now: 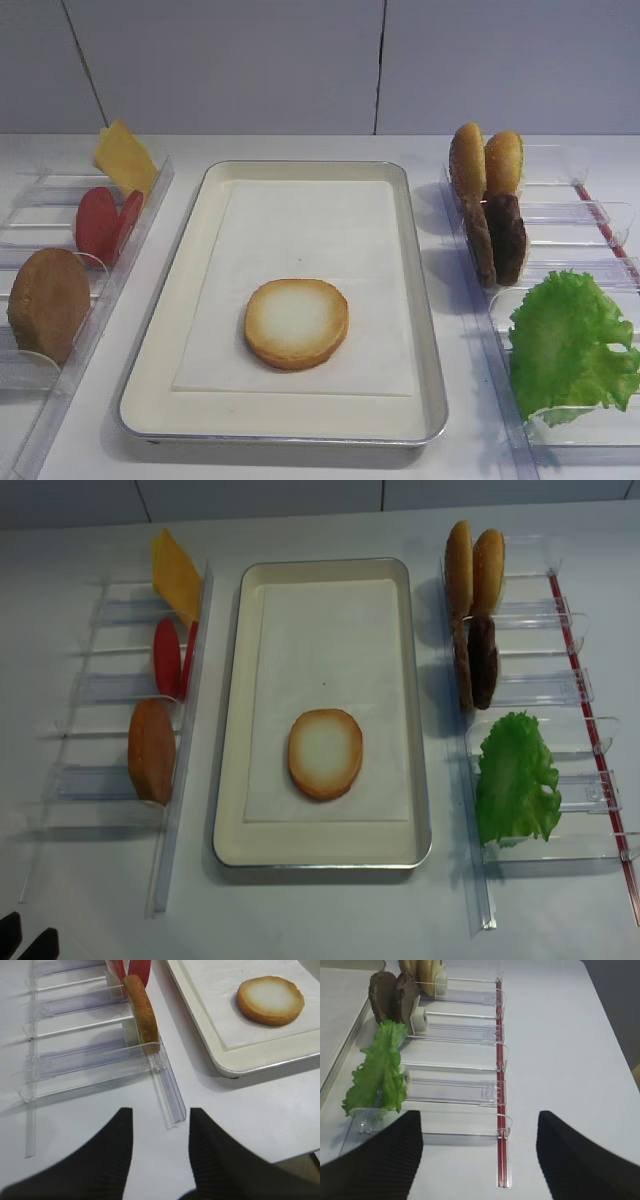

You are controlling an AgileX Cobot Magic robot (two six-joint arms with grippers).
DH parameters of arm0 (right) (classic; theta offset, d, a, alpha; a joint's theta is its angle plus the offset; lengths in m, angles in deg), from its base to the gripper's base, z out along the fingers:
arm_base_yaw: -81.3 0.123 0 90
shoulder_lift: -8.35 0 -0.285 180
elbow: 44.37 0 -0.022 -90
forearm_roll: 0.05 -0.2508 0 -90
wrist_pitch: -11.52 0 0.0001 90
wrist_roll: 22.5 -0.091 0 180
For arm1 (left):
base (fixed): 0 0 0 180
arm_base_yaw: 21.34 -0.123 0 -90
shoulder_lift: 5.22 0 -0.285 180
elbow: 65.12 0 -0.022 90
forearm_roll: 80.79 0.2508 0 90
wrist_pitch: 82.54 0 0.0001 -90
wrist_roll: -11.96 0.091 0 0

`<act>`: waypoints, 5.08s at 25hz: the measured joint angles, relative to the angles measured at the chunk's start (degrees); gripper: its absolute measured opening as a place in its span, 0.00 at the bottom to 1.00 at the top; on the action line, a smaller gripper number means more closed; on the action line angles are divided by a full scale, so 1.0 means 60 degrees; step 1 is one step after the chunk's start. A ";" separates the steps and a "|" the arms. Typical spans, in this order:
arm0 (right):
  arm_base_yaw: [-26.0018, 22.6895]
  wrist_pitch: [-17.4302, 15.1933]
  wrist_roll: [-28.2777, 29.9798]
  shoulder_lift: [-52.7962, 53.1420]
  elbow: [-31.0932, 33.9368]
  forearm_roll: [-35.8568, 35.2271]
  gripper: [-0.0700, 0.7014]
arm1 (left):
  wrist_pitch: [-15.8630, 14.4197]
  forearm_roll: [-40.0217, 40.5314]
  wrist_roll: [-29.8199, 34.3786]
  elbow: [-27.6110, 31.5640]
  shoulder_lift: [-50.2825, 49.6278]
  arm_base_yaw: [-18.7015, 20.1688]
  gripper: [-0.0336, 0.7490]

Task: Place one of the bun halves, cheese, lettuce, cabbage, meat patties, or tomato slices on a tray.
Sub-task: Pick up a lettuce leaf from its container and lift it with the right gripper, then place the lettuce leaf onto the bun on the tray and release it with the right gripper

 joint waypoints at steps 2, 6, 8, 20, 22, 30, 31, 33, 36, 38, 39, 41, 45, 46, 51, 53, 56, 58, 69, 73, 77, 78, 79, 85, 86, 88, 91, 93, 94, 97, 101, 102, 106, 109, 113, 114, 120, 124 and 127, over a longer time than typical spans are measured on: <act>0.0000 0.0000 0.0000 0.0000 0.0000 -0.0056 0.73 | 0.0000 0.0000 0.0000 0.0000 0.0000 0.0000 0.36; 0.0000 0.0000 0.0000 0.0000 0.0000 -0.0329 0.73 | 0.0000 0.0000 0.0000 0.0000 0.0000 0.0000 0.36; 0.0000 0.0000 0.0000 0.0000 0.0000 -0.0691 0.73 | 0.0000 0.0000 0.0000 0.0000 0.0000 0.0000 0.36; 0.0000 -0.0152 -0.0697 -0.2861 -0.1249 -0.2387 0.73 | 0.0000 0.0000 0.0000 0.0000 0.0000 0.0000 0.36; 0.0000 -0.0261 -0.0734 -0.3778 -0.1591 -0.2758 0.73 | 0.0000 0.0000 0.0000 0.0000 0.0000 0.0000 0.36; 0.0000 -0.0331 -0.0337 -0.6861 -0.1817 -0.3977 0.71 | 0.0000 0.0000 0.0000 0.0000 0.0000 0.0000 0.36; 0.0000 -0.0266 -0.0332 -0.7121 -0.1817 -0.4045 0.71 | 0.0000 0.0000 0.0000 0.0000 0.0000 0.0000 0.36; 0.0000 -0.0130 -0.0277 -0.7542 -0.1856 -0.4102 0.71 | 0.0000 0.0000 0.0000 0.0000 0.0000 0.0000 0.36; 0.0204 0.0164 -0.0410 -0.7830 -0.1878 -0.4084 0.71 | 0.0000 0.0000 0.0000 0.0000 0.0000 0.0000 0.36; 0.0701 0.0466 -0.0851 -0.7830 -0.1878 -0.3958 0.71 | 0.0000 0.0000 0.0000 0.0000 0.0000 0.0000 0.36; 0.1005 0.0616 -0.1132 -0.7830 -0.1878 -0.3847 0.71 | 0.0000 0.0000 0.0000 0.0000 0.0000 0.0000 0.36; 0.2028 0.0904 -0.2051 -0.7921 -0.1878 -0.3260 0.71 | 0.0000 0.0000 0.0000 0.0000 0.0000 0.0000 0.36; 0.4018 0.1608 -0.4273 -0.8365 -0.1878 -0.1612 0.71 | 0.0000 0.0000 0.0000 0.0000 0.0000 0.0000 0.36; 0.4527 0.1828 -0.4800 -0.8566 -0.1878 -0.1319 0.70 | 0.0000 0.0000 0.0000 0.0000 0.0000 0.0000 0.36; 0.6015 0.2399 -0.6965 -0.9450 -0.1878 0.0383 0.70 | 0.0000 0.0000 0.0000 0.0000 0.0000 0.0000 0.36; 0.6122 0.2467 -0.7313 -0.9676 -0.1878 0.0675 0.69 | 0.0000 0.0000 0.0000 0.0000 0.0000 0.0000 0.36; 0.6145 0.2740 -0.7434 -0.9790 -0.1878 0.0810 0.67 | 0.0000 0.0000 0.0000 0.0000 0.0000 0.0000 0.36; 0.6149 0.2882 -0.7469 -0.9902 -0.1882 0.0831 0.66 | 0.0000 0.0000 0.0000 0.0000 0.0000 0.0000 0.36; 0.6165 0.3104 -0.7761 -1.0601 -0.1882 0.1222 0.64 | 0.0000 0.0000 0.0000 0.0000 0.0000 0.0000 0.36; 0.6165 0.3104 -0.7935 -1.0601 -0.1882 0.1392 0.64 | 0.0000 0.0000 0.0000 0.0000 0.0000 0.0000 0.36; 0.6165 0.3104 -0.7971 -1.0623 -0.1898 0.1415 0.64 | 0.0000 0.0000 0.0000 0.0000 0.0000 0.0000 0.36; 0.6165 0.3104 -0.7971 -1.0623 -0.1898 0.1415 0.64 | 0.0000 0.0000 0.0000 0.0000 0.0000 0.0000 0.36; 0.6165 0.3104 -0.7979 -1.0623 -0.1898 0.1437 0.64 | 0.0000 0.0000 0.0000 0.0000 0.0000 0.0000 0.36; 0.6165 0.3104 -0.7979 -1.0623 -0.1898 0.1458 0.64 | 0.0000 0.0000 0.0000 0.0000 0.0000 0.0000 0.36; 0.6165 0.3104 -0.7979 -1.0623 -0.1898 0.1465 0.62 | 0.0000 0.0000 0.0000 0.0000 0.0000 0.0000 0.36; 0.6165 0.3104 -0.7979 -1.0623 -0.1898 0.1502 0.56 | 0.0000 0.0000 0.0000 0.0000 0.0000 0.0000 0.36; 0.6165 0.3104 -0.7979 -1.0623 -0.1898 0.1705 0.42 | 0.0000 0.0000 0.0000 0.0000 0.0000 0.0000 0.36; 0.6165 0.3104 -0.7979 -1.0623 -0.1898 0.1860 0.34 | 0.0000 0.0000 0.0000 0.0000 0.0000 0.0000 0.36; 0.6165 0.3084 -0.7979 -1.0623 -0.1898 0.1888 0.31 | 0.0000 0.0000 0.0000 0.0000 0.0000 0.0000 0.36; 0.6165 0.2999 -0.8016 -1.0623 -0.1898 0.1943 0.19 | 0.0000 0.0000 0.0000 0.0000 0.0000 0.0000 0.36; 0.6165 0.2781 -0.8005 -1.0600 -0.1963 0.1943 0.16 | 0.0000 0.0000 0.0000 0.0000 0.0000 0.0000 0.36; 0.6165 0.2614 -0.7987 -1.0528 -0.2093 0.1943 0.16 | 0.0000 0.0000 0.0000 0.0000 0.0000 0.0000 0.36; 0.6165 0.1975 -0.7613 -1.0151 -0.3110 0.1717 0.15 | 0.0000 0.0000 0.0000 0.0000 0.0000 0.0000 0.36; 0.6165 0.1728 -0.6976 -1.0085 -0.3897 0.1046 0.15 | 0.0000 0.0000 0.0000 0.0000 0.0000 0.0000 0.36; 0.6165 0.2130 -0.5668 -1.0367 -0.4315 -0.0675 0.15 | 0.0000 0.0000 0.0000 0.0000 0.0000 0.0000 0.36; 0.6165 0.2348 -0.5200 -1.0541 -0.4333 -0.1150 0.15 | 0.0000 0.0000 0.0000 0.0000 0.0000 0.0000 0.36; 0.6165 0.3773 -0.2151 -1.1965 -0.4368 -0.4459 0.15 | 0.0000 0.0000 0.0000 0.0000 0.0000 0.0000 0.36; 0.6165 0.4406 0.0186 -1.3062 -0.4368 -0.6828 0.15 | 0.0000 0.0000 0.0000 0.0000 0.0000 0.0000 0.36; 0.6165 0.4703 0.2028 -1.3885 -0.4368 -0.8672 0.15 | 0.0000 0.0000 0.0000 0.0000 0.0000 0.0000 0.36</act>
